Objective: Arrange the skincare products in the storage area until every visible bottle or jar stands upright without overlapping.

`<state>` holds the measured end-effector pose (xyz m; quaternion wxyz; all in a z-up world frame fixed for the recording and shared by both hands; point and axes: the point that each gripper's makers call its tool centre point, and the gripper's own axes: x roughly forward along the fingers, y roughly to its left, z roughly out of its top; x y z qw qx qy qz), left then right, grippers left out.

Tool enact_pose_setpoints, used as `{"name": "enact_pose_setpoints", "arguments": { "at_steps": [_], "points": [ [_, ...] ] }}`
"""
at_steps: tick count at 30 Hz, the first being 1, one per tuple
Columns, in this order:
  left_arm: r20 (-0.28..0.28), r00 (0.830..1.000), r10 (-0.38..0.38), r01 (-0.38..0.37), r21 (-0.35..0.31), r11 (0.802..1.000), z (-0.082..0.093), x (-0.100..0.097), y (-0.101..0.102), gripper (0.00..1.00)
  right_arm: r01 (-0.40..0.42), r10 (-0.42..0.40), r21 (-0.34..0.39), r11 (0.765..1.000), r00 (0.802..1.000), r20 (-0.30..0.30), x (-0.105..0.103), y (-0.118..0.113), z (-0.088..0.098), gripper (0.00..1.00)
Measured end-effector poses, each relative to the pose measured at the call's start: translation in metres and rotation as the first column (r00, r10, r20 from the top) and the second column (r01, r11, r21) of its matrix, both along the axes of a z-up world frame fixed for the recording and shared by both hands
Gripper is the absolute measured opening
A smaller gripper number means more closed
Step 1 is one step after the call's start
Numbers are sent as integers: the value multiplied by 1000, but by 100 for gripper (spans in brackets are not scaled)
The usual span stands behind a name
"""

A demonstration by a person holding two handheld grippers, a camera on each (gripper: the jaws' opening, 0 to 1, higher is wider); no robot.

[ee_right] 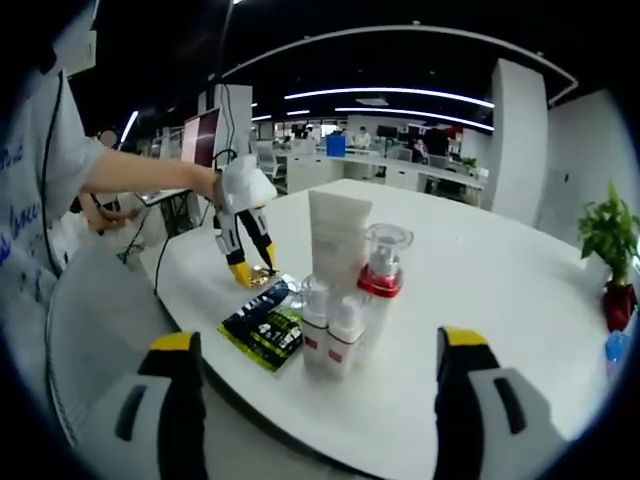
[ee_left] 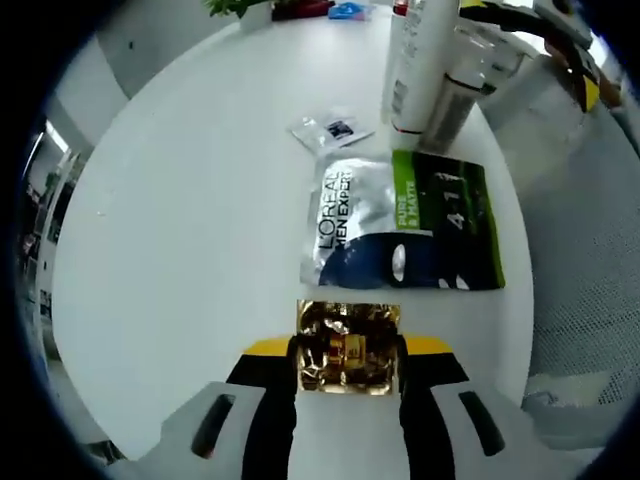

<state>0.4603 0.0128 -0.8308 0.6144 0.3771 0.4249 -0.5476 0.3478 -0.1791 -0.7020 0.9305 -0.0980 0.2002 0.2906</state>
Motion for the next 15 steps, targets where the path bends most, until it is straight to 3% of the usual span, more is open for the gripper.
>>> {"name": "enact_pose_setpoints", "arguments": {
  "at_steps": [15],
  "points": [
    [2,1000,6,-6,-4,1000,-2,0,-4,36,-6,6,2,1000,1000,6,0,1,0,97]
  ]
}}
